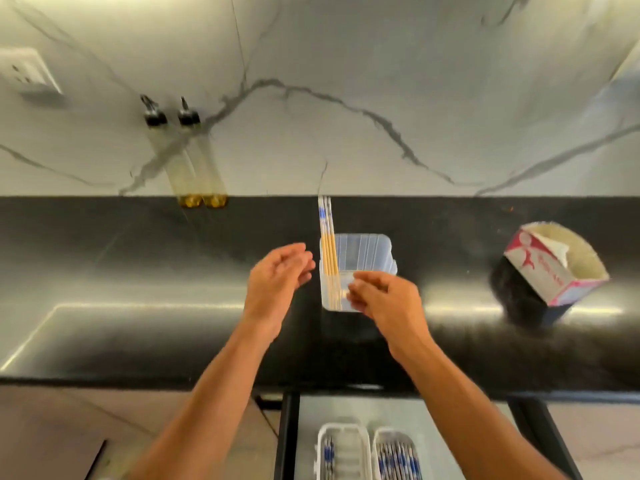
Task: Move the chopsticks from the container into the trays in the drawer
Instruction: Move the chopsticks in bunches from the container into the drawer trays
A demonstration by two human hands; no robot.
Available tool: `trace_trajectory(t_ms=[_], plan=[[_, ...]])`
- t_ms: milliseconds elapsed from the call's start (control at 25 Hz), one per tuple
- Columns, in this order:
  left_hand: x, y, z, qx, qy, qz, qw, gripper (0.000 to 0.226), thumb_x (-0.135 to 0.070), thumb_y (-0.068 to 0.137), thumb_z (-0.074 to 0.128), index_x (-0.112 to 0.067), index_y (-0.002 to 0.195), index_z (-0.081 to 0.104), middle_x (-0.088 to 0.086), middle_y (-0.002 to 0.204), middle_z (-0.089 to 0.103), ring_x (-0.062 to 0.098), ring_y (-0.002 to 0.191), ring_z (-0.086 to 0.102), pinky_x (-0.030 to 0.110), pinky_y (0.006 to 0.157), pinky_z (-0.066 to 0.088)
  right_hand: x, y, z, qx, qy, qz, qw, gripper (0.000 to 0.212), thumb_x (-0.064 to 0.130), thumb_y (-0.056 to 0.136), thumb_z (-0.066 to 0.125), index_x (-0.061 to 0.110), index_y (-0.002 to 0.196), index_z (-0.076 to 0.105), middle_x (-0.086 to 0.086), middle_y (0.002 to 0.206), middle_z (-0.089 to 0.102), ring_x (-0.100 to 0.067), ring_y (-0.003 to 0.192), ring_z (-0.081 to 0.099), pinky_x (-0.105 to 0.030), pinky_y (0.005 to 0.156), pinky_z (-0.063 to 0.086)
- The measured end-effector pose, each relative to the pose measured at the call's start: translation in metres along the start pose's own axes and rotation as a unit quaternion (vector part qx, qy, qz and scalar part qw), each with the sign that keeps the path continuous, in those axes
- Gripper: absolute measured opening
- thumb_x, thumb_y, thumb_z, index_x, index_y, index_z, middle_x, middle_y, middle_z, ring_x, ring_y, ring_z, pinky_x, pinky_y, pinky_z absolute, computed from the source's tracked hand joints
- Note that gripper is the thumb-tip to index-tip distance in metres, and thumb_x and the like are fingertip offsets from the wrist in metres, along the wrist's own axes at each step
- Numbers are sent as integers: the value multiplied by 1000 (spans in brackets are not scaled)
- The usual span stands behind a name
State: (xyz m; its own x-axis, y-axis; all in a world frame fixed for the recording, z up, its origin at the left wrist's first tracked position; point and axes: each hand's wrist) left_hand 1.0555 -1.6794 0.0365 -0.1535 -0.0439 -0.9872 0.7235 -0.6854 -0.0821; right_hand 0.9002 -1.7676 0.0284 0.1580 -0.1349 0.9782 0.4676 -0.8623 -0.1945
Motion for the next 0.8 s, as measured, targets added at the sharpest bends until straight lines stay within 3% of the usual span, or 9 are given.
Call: trace_trajectory(t_ms=[160, 320, 400, 520, 680, 800], plan=[[-59, 71, 27, 14, 48, 54, 997, 20, -16, 97, 63, -20, 116, 66, 4, 110, 72, 16, 104, 71, 36, 95, 57, 61, 75, 8, -25, -56, -51, 997, 9, 20, 93, 66, 23, 99, 73, -2, 89, 75, -14, 82, 72, -36, 81, 62], [-41, 124, 38, -1, 201, 5, 980, 38, -28, 95, 62, -17, 131, 60, 5, 127, 65, 20, 114, 63, 44, 106, 50, 51, 126, 26, 27, -232, 8, 972, 13, 21, 94, 62, 12, 88, 70, -2, 77, 66, -10, 63, 57, -29, 71, 57], [-21, 139, 42, 0, 260, -15, 966, 46, -30, 94, 62, -16, 137, 56, 3, 130, 64, 18, 115, 61, 37, 103, 49, 30, 145, 36, 57, -315, 35, 947, 14, 22, 95, 61, 10, 90, 66, 0, 73, 59, -8, 61, 54, -26, 69, 54], [-3, 151, 45, 36, 306, -16, 951, 36, -29, 95, 62, -18, 129, 63, -8, 104, 67, 5, 91, 62, 21, 77, 49, 11, 162, 47, 90, -314, 88, 941, 21, 23, 96, 61, 9, 111, 65, -1, 89, 64, -8, 74, 62, -22, 73, 53], [18, 157, 44, 67, 307, -36, 949, 23, -31, 96, 63, -21, 116, 71, -3, 99, 73, 12, 92, 69, 32, 88, 58, 6, 171, 51, 148, -270, 130, 943, 30, 23, 95, 64, 11, 123, 64, -7, 116, 68, -19, 101, 69, -30, 86, 57], [24, 157, 42, 69, 226, -56, 970, 18, -24, 97, 63, -20, 112, 71, -2, 98, 76, 12, 94, 71, 31, 89, 58, 4, 174, 47, 164, -220, 145, 951, 26, 19, 96, 63, 13, 121, 65, -5, 112, 68, -20, 100, 69, -38, 89, 57]])
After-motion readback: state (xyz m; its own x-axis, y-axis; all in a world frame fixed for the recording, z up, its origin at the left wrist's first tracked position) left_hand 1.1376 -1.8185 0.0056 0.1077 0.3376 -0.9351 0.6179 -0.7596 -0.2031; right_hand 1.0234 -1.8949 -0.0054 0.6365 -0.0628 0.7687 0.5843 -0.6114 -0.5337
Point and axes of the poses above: each hand's wrist, its own y-axis towards the middle knuckle, its own z-axis out of the palm, x = y × z
